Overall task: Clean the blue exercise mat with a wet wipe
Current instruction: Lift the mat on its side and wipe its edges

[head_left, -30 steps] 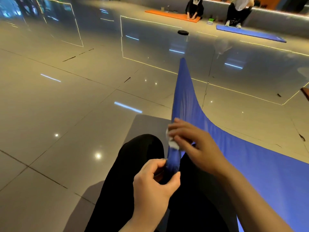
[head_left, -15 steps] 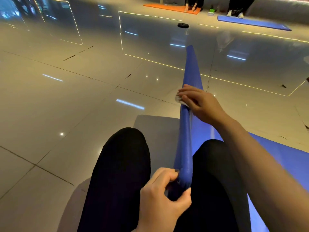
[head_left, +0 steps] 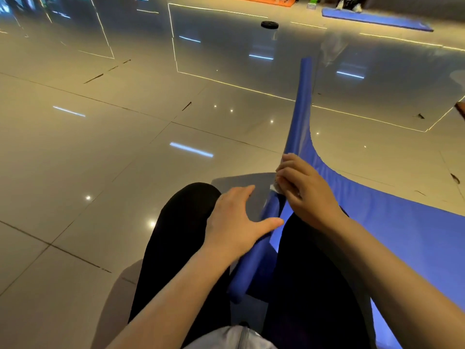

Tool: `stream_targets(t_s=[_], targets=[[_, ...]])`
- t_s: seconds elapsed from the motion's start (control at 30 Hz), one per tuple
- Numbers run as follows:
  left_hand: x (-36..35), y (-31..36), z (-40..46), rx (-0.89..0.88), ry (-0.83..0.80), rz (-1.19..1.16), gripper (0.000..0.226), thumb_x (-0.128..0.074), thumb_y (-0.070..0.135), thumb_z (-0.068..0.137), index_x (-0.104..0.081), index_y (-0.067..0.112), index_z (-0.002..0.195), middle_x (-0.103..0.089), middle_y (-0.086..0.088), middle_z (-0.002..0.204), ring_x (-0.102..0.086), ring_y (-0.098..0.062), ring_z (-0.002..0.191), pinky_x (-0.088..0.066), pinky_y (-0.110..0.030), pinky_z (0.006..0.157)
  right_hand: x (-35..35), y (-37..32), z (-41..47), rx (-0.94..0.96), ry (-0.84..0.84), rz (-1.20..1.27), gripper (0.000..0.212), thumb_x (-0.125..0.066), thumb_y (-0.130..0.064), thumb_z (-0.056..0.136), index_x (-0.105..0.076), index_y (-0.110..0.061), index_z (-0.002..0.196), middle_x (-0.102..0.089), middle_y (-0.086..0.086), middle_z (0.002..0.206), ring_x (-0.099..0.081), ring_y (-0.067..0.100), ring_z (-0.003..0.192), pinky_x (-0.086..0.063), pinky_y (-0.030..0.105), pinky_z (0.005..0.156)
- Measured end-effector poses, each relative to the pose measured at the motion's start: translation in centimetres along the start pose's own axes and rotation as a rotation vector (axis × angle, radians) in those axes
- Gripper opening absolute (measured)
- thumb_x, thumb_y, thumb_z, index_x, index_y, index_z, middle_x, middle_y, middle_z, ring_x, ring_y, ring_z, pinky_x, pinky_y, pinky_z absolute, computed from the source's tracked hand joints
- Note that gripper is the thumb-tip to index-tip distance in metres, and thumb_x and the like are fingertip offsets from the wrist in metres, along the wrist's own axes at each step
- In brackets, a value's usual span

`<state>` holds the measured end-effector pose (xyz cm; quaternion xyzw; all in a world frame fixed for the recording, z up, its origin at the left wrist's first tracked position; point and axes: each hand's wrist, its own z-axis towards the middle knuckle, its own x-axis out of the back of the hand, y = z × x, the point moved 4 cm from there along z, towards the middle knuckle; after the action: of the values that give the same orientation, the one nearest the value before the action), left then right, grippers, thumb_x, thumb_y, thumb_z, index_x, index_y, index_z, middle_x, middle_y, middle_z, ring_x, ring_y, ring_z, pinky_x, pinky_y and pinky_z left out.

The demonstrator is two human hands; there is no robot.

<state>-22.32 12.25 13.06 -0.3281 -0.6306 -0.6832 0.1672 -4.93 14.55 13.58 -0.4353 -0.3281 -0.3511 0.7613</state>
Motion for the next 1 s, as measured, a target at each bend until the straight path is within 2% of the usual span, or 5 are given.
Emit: stream_targets(t_s=[0.2,0.4,0.5,0.8,1.0], targets=[[-2.9,1.2,-1.9,-0.067,0.031,0.086,0.024,-0.063,0.038,0.088,-0.067,0.025,0.108,-0.061,0.009,0.101,-0.059,-0.011,0.091,-0.042,-0.022,0.075,0.4,-0.1,-2.0,-0.013,-0.018,0.107,0.025,-0.053,-0.027,0.093,-0.071,-0.010,0.100,-0.064,-0.005,0.116,-0.038,0.002,0.134,-0.032,0.006,0.101],[-2.6,-1.7,-3.7,-0.087,0.123,-0.074,0.024,-0.075,0.028,0.077,-0.073,0.023,0.100,-0.060,0.017,0.083,-0.056,-0.002,0.069,-0.037,-0.008,0.062,1.5,0.6,1.2,0.169,0.032,0.034,0.032,-0.049,-0.027,0.095,-0.073,-0.007,0.101,-0.069,0.004,0.114,-0.050,0.015,0.128,-0.047,0.034,0.102],[-2.7,-1.8,-5.1,-0.111,0.116,-0.133,0.026,-0.069,0.034,0.070,-0.074,0.024,0.093,-0.062,0.018,0.079,-0.060,-0.003,0.075,-0.045,-0.012,0.062,4.9,2.6,5.7,0.071,0.143,-0.050,0.031,-0.050,-0.024,0.097,-0.072,-0.004,0.104,-0.069,0.011,0.114,-0.051,0.027,0.129,-0.029,0.049,0.114],[-2.1,-1.9,-4.6,-0.104,0.158,-0.157,0.020,-0.077,0.027,0.072,-0.074,0.025,0.091,-0.064,0.018,0.079,-0.059,-0.003,0.077,-0.044,-0.012,0.061,0.4,-1.7,-0.6,-0.144,0.195,0.253,0.025,-0.048,-0.028,0.097,-0.070,-0.017,0.092,-0.060,-0.012,0.121,-0.026,0.002,0.143,-0.015,0.041,0.122],[-1.6,-2.4,-5.5,-0.144,0.165,-0.212,0.029,-0.064,0.044,0.067,-0.074,0.028,0.089,-0.063,0.019,0.079,-0.058,0.002,0.069,-0.042,-0.010,0.059,0.0,-3.9,-2.8,0.144,0.036,0.129,0.023,-0.052,-0.020,0.094,-0.072,-0.010,0.095,-0.065,-0.002,0.120,-0.033,0.009,0.142,-0.018,0.036,0.121]])
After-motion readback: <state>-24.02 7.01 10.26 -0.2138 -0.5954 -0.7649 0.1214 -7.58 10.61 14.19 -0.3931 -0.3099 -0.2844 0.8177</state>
